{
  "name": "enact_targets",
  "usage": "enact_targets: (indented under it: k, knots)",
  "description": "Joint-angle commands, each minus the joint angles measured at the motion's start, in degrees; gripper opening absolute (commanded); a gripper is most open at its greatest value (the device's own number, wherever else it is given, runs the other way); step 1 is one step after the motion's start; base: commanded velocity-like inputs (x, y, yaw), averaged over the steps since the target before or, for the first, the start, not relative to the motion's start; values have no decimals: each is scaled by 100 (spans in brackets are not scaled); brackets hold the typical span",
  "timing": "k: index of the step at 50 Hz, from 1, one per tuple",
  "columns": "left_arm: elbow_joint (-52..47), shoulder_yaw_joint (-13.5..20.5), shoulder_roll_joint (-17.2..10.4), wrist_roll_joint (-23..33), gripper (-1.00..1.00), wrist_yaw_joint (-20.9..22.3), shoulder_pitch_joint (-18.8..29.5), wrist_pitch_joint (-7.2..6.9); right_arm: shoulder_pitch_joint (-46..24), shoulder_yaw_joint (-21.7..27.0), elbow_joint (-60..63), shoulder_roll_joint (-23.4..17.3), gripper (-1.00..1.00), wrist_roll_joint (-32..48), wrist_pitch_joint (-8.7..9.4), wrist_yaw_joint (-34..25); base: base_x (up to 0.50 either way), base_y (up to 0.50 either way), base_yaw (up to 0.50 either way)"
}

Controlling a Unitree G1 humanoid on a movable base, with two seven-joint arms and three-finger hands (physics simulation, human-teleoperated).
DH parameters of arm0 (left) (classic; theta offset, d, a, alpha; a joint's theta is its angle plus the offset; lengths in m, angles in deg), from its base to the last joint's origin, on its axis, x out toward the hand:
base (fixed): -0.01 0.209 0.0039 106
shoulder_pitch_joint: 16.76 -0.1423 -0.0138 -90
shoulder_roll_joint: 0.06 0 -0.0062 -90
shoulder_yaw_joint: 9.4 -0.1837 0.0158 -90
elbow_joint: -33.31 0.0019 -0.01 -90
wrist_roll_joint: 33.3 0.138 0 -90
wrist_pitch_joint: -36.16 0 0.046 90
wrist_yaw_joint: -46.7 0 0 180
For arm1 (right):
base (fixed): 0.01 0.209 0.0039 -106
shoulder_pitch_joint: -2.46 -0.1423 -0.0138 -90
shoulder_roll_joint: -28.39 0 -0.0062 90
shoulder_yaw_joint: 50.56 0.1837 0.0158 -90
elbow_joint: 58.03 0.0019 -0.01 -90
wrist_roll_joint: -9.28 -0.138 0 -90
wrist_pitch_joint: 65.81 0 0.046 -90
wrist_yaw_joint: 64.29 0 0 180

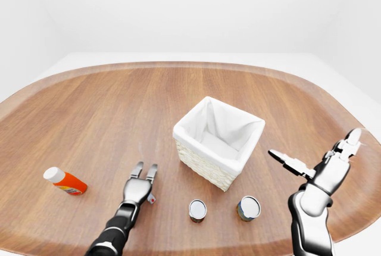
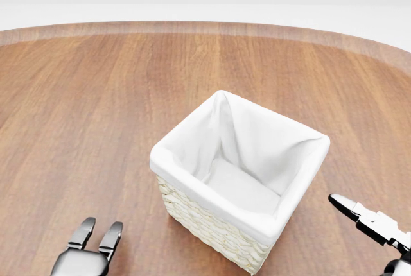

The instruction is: Pick up the alphabet soup and the cream cheese box, and put them in the basket.

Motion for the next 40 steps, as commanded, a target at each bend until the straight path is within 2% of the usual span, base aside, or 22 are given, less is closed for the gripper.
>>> enact_targets:
  k: [1,3,5,6,7,9,10,22,40]
  knots:
    - [477,-156,82,99,100,0,-301,0,-1,0,-28,-3,100,3,-26,0,0,0,0]
    - [606,-167,112,107,100,0,-244,0,-3,-1,-41,-4,100,2,-36,0,0,0,0]
    - [716,-175,144,108,73,0,-218,0,8,-4,9,3,100,8,3,0,0,0,0]
    - [778,-191,165,131,49,0,-211,0,2,-1,-13,0,100,4,-14,0,0,0,0]
    - [779,-222,172,174,-8,0,-221,0,0,-2,-15,-1,100,4,-11,0,0,0,0]
    - [796,-200,178,144,-87,0,-233,0,-4,-7,22,1,100,11,34,0,0,0,0]
    - [841,-206,187,164,-100,0,-213,0,-10,-17,19,0,100,30,45,0,0,0,0]
    - [871,-173,182,157,-100,0,-183,0,-18,-6,-52,-12,100,28,-6,0,0,0,0]
    - [535,-72,-22,-52,-100,0,-175,0,-4,-6,-13,-4,100,23,1,0,0,0,0]
